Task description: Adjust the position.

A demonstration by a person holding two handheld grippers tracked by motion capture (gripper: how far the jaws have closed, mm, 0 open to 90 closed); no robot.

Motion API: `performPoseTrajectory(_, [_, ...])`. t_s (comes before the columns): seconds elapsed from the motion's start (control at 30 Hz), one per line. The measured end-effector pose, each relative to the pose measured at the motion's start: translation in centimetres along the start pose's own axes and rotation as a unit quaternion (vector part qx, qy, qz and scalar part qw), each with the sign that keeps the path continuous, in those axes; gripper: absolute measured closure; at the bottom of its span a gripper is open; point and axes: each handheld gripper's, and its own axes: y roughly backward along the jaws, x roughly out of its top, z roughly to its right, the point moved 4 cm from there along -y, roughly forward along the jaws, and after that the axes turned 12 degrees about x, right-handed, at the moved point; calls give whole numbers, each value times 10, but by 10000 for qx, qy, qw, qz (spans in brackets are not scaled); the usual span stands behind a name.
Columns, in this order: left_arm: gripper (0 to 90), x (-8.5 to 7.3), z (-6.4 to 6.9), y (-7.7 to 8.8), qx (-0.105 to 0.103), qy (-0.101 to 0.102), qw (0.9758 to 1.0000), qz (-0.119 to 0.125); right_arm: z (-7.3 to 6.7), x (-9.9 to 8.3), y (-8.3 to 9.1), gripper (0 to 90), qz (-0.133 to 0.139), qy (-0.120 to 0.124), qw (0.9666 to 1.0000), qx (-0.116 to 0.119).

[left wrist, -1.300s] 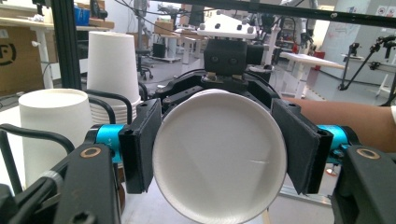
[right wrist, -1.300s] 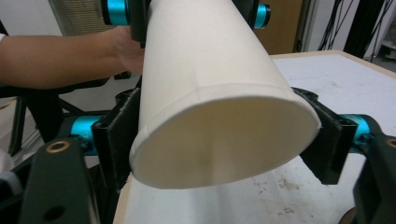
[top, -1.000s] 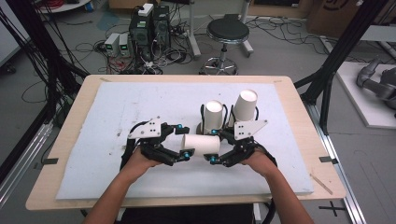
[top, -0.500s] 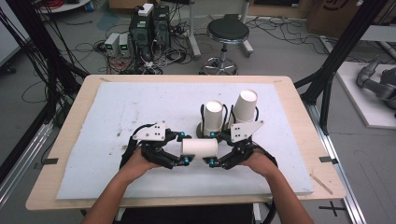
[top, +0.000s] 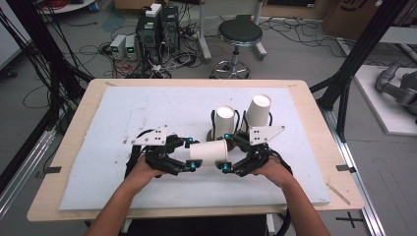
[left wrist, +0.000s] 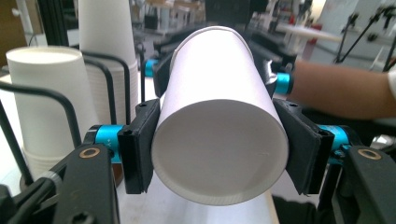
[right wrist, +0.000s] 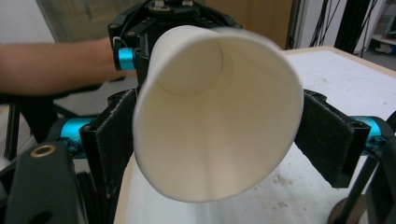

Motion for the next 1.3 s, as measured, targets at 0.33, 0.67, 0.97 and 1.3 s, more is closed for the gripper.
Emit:
performPoseTrajectory(0.33, [362, -2, 3, -4, -45, -74, 9999, -74, -1, 1, 0, 277, 139, 76, 9997, 160])
performPoseTrajectory(0.67, [267, 0, 2, -3, 460, -384, 9969, -506, 2, -4, 1, 305, -310, 101, 9995, -8])
performPoseTrajectory(0.97, [258, -4, 4, -7, 382, -454, 9957, -711, 2, -6, -3, 304, -508, 13, 9987, 5])
performPoseTrajectory(1.3, [353, -13, 4, -10, 254, -423, 9948, -888, 1, -5, -2, 326, -445, -25, 9989, 114])
